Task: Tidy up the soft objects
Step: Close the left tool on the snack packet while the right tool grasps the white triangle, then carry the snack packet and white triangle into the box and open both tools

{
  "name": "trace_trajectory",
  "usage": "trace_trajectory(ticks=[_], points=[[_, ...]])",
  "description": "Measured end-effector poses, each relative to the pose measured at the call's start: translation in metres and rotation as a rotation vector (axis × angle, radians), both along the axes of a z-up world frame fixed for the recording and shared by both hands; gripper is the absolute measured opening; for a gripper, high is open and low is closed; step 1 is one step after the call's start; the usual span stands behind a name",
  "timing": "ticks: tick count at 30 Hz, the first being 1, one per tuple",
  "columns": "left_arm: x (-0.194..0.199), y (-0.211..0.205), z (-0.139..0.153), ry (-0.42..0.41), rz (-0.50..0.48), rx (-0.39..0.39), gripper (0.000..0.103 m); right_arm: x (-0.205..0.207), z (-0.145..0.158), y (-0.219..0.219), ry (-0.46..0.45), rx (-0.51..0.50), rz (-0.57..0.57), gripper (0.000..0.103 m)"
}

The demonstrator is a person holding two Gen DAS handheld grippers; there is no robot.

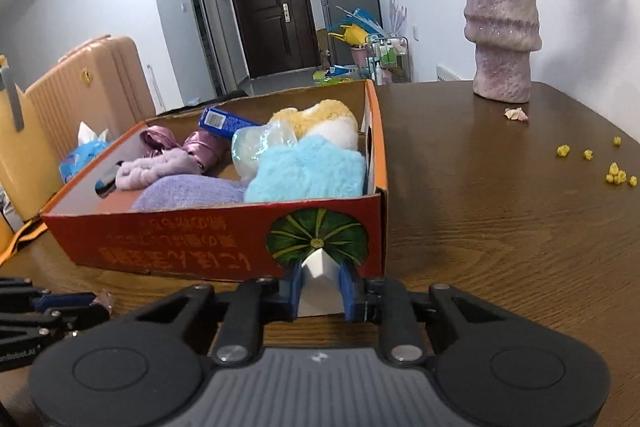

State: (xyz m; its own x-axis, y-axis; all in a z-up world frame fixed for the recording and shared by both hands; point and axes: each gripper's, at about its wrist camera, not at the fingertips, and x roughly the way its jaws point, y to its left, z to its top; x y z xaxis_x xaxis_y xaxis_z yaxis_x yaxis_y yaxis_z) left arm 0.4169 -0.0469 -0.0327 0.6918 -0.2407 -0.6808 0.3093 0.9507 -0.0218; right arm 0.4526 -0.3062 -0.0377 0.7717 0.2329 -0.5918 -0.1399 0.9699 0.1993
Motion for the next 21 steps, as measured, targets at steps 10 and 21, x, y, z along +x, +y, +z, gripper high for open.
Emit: trace_trajectory(ticks=[10,21], points=[[-0.081,0.01,0.052,-0.116,0.039,-0.11,0.013,-0.091,0.036,-0.006,-0.089,0.084,0.054,0.017],[-0.194,0.023,0.088,-0.188,0.047,-0.21,0.013,-0.219,0.07,-0.001,-0.16,0.143,0.123,0.017]])
